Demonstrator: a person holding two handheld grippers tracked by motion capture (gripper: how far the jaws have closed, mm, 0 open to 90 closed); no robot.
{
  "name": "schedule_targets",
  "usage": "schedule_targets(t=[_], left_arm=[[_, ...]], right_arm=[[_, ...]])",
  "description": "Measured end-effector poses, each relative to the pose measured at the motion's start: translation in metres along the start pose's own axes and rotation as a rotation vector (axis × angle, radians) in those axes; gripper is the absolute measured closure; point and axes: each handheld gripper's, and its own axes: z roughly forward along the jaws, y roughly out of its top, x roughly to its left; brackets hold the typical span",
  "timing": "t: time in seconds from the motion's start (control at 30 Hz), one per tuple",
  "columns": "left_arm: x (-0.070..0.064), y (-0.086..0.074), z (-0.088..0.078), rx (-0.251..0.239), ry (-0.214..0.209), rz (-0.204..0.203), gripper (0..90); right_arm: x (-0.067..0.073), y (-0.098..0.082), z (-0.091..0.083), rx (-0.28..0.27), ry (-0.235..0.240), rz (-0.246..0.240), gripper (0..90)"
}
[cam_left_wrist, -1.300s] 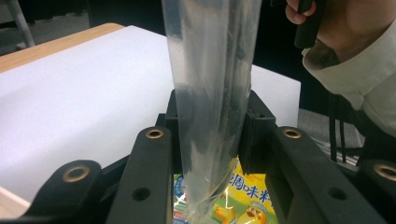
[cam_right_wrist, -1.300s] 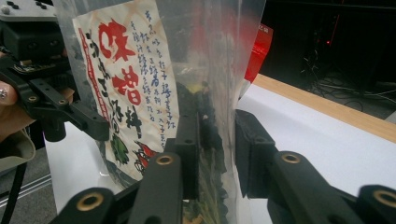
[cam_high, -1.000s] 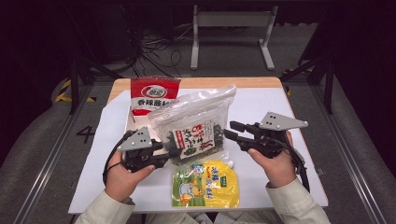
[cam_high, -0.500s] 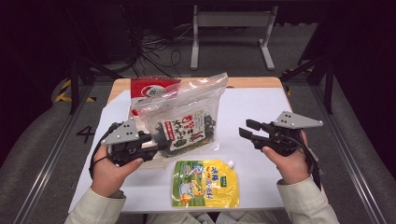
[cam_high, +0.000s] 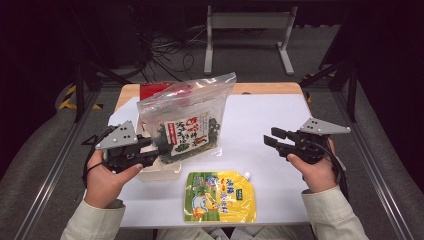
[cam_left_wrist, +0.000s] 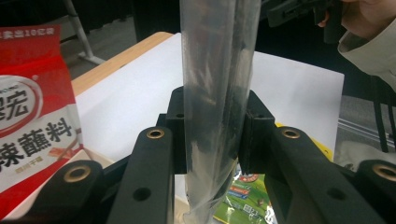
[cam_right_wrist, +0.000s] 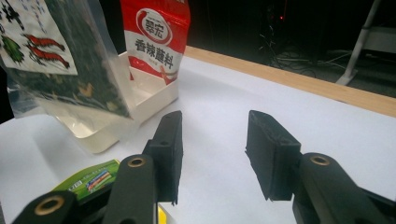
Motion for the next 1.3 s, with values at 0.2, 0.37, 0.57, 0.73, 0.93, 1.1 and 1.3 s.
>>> schedule_targets(t=[0.2,0.37,0.57,0.73,0.93,1.1,1.3], left_arm=[[0.005,0.0,-0.009,-0.024,0.046,-0.012,70.9],[0.01,-0.002,-0.014,-0.031,0.086,-0.007,70.9],[0.019,-0.007,-0.016,-0.03,0.155,0.003,71.0],[0.024,-0.01,-0.018,-0.028,0.196,0.003,70.9],[0.033,-0.017,-0.018,-0.03,0.24,-0.006,70.9],[0.041,-0.024,-0.017,-0.029,0.266,-0.02,70.9],[0.05,-0.031,-0.016,-0.038,0.28,-0.015,70.9]], right_arm=[[-0.006,-0.003,-0.003,0.007,-0.016,0.014,55.6],[-0.01,-0.005,-0.005,0.008,-0.025,0.027,55.5],[-0.016,-0.007,-0.008,0.002,-0.041,0.046,55.1],[-0.019,-0.009,-0.011,-0.001,-0.049,0.053,55.1],[-0.021,-0.01,-0.014,-0.006,-0.056,0.06,55.3],[-0.025,-0.012,-0.015,-0.002,-0.073,0.064,54.6],[-0.027,-0.014,-0.012,0.018,-0.094,0.05,53.0]])
